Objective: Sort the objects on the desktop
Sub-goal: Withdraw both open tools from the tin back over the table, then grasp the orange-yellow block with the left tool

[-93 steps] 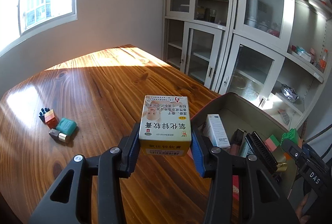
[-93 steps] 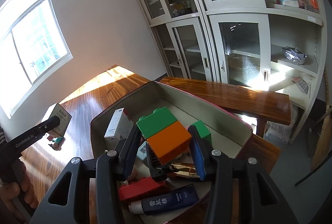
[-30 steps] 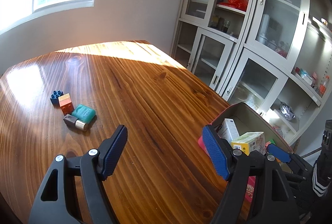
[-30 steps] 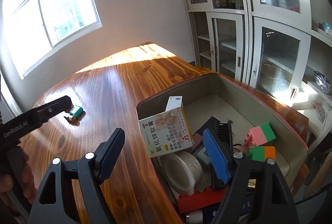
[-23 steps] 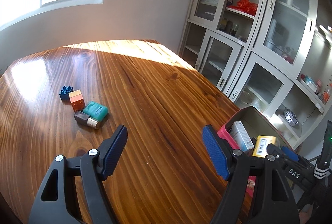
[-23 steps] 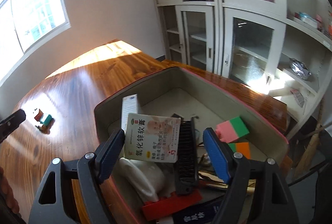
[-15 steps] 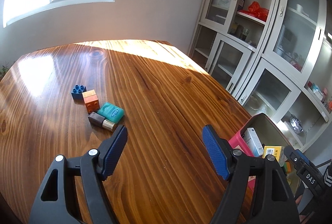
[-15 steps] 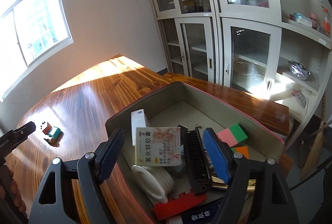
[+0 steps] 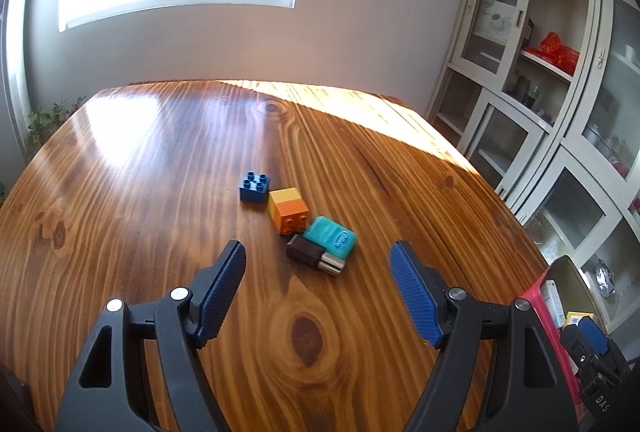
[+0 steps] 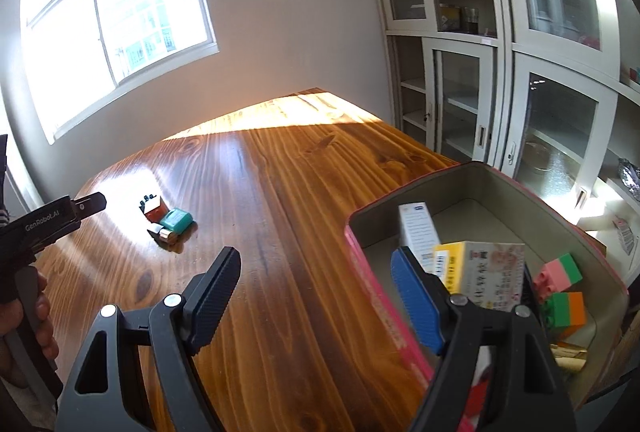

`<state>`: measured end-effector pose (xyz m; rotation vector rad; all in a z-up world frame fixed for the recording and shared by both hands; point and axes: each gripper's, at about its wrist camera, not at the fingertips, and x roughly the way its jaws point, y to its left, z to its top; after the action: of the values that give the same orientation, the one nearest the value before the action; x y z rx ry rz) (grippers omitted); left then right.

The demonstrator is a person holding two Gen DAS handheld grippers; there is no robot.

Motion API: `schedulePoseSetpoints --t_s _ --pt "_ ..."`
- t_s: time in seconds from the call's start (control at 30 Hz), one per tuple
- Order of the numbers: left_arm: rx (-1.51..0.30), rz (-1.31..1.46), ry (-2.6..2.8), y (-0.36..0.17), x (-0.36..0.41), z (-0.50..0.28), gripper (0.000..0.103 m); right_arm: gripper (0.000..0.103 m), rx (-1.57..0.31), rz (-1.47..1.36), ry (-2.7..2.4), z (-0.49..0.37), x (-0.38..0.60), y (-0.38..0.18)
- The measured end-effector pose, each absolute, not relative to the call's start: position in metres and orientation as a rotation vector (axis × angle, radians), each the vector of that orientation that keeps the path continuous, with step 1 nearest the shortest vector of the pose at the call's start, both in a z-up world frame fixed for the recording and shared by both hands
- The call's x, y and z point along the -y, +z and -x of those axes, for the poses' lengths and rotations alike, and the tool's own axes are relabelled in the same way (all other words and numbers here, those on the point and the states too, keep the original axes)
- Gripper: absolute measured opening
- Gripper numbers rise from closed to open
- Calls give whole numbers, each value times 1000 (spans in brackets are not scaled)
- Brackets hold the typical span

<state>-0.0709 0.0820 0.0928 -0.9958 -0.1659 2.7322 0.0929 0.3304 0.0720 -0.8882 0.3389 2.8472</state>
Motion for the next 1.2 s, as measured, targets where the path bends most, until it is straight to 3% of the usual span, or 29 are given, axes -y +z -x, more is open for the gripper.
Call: schedulePoseSetpoints --t_s 0.6,1.2 --pt "181 1153 2814 60 -33 119 78 81 -193 1197 2972 -4 -251 26" --pt "62 1241 2730 30 -99 187 78 81 -283 1265 2964 9 -253 11"
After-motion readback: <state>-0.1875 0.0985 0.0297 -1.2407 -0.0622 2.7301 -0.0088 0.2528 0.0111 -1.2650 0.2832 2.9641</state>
